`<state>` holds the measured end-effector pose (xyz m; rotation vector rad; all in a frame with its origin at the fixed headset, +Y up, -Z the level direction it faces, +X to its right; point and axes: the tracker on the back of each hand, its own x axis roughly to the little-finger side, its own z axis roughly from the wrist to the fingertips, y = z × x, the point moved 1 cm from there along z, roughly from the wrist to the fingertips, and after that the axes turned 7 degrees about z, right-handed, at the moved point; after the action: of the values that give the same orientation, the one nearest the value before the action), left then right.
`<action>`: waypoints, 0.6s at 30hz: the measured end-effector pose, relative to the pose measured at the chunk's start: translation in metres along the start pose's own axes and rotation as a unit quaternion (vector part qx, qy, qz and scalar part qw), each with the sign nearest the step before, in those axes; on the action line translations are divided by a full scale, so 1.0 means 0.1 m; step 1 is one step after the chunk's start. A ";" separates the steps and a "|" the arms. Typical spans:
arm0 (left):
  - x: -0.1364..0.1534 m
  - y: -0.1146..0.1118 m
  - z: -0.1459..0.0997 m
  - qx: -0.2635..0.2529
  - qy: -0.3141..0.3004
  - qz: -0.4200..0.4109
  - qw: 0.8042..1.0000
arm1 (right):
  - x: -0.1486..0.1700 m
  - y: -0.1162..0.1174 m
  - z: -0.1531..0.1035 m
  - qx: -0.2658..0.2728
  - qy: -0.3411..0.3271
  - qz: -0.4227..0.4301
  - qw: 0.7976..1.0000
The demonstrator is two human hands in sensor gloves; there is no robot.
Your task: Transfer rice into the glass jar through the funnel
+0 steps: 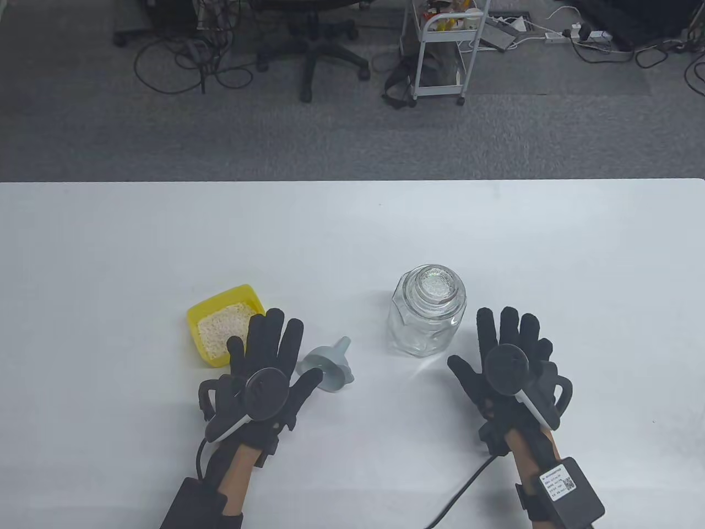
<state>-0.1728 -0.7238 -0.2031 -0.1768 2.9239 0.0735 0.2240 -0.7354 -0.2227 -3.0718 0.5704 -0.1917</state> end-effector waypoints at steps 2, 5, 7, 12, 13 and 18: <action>-0.01 0.00 0.00 -0.007 -0.002 -0.001 1.000 | 0.01 0.00 0.00 0.001 0.001 0.002 1.000; -0.03 0.00 0.00 -0.010 -0.008 0.001 1.000 | 0.01 0.00 0.00 0.002 0.002 0.004 1.000; -0.04 0.00 0.00 -0.013 -0.010 0.005 1.000 | 0.02 -0.01 -0.01 0.004 0.003 0.006 1.000; -0.09 -0.02 0.00 -0.014 -0.020 0.007 1.000 | 0.04 -0.03 -0.02 0.010 0.004 0.012 1.000; -0.10 -0.02 0.00 -0.011 -0.022 0.009 1.000 | 0.04 -0.03 -0.02 0.014 0.003 0.016 1.000; -0.12 -0.01 -0.01 -0.012 -0.026 0.009 1.000 | -0.06 -0.16 -0.04 0.047 -0.024 0.048 0.997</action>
<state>-0.1615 -0.7235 -0.1998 -0.1498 2.8735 0.1136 0.2240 -0.7181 -0.2184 -2.9424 0.6831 -0.1400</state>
